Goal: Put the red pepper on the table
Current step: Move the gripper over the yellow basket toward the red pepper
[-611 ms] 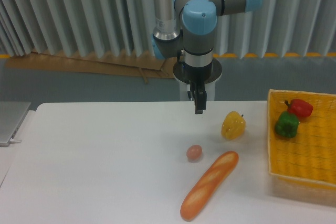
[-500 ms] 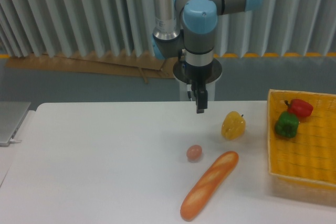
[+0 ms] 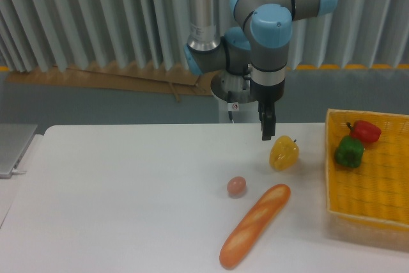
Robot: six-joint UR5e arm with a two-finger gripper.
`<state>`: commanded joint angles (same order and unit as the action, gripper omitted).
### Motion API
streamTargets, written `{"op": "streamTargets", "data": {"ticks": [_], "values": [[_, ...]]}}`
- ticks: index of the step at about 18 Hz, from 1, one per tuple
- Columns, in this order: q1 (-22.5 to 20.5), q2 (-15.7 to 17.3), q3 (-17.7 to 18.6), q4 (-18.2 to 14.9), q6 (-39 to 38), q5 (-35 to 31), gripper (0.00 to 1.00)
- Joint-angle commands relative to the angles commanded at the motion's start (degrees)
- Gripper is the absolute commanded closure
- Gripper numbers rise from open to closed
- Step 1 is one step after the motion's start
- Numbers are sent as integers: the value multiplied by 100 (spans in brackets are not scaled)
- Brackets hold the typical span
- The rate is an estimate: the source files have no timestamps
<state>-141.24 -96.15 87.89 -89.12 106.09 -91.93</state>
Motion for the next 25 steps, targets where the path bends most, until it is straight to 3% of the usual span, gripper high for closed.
{"op": "streamTargets", "data": {"ticks": [11,20,25], "values": [[-70,9,-9,27,-9,35,0],[-501,18,35,27,650,27,0],[-993,26,141,44,1397,35,0]]}}
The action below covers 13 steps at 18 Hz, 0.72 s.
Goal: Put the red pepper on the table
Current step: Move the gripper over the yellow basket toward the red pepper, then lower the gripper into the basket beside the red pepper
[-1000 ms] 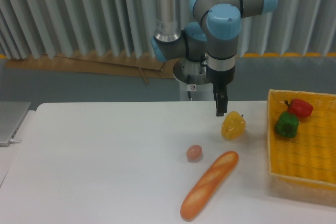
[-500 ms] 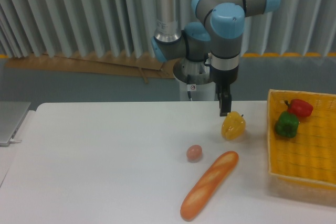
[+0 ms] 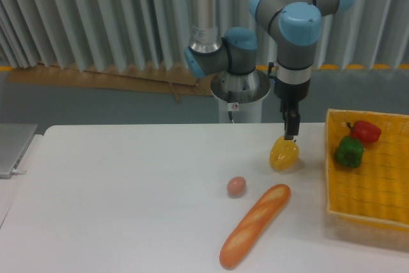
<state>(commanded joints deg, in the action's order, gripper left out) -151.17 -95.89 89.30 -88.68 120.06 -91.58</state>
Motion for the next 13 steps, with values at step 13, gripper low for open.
{"op": "streamTargets", "data": {"ticks": [13], "values": [[-1353,-87,308,299,2538,-35,0]]}}
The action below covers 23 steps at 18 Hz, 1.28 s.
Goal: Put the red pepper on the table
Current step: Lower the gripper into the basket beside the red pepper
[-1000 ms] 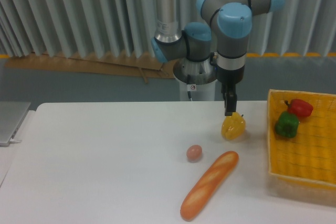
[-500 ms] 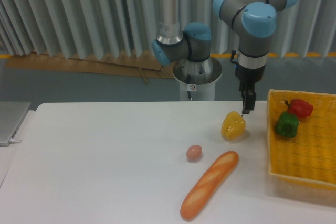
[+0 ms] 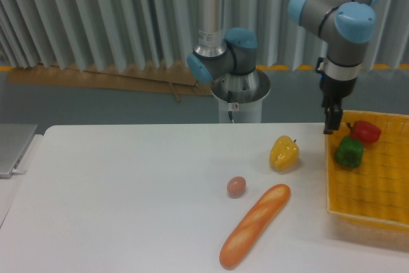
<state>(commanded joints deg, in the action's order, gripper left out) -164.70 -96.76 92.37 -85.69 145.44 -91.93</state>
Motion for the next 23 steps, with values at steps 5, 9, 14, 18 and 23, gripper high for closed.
{"op": "streamTargets", "data": {"ticks": [5,9,14,18,23], "values": [[-326,-185,-26,18,879,-9,0],[-676,-404,-9,289,1565,-26,0],[-1178,-703,-44,588,2322,-26,0],[-1293,-783,105,633,2481,-18,0],[-1302,-774,474,563,1630,26,0]]}}
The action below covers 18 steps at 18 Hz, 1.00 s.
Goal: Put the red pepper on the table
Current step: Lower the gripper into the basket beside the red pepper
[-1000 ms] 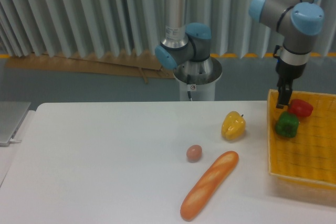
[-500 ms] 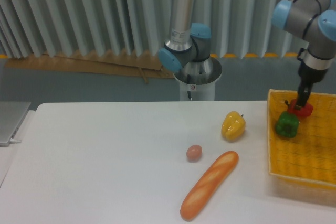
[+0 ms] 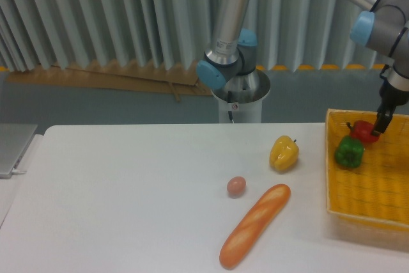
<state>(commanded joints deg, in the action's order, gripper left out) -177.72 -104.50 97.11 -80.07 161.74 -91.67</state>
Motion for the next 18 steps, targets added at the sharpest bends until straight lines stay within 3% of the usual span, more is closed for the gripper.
{"op": "streamTargets", "data": {"ticks": [5,18], "values": [[-26,-88,45,-149,-64,219,0],[-369,-404,-87,-97,244,220,0]]}}
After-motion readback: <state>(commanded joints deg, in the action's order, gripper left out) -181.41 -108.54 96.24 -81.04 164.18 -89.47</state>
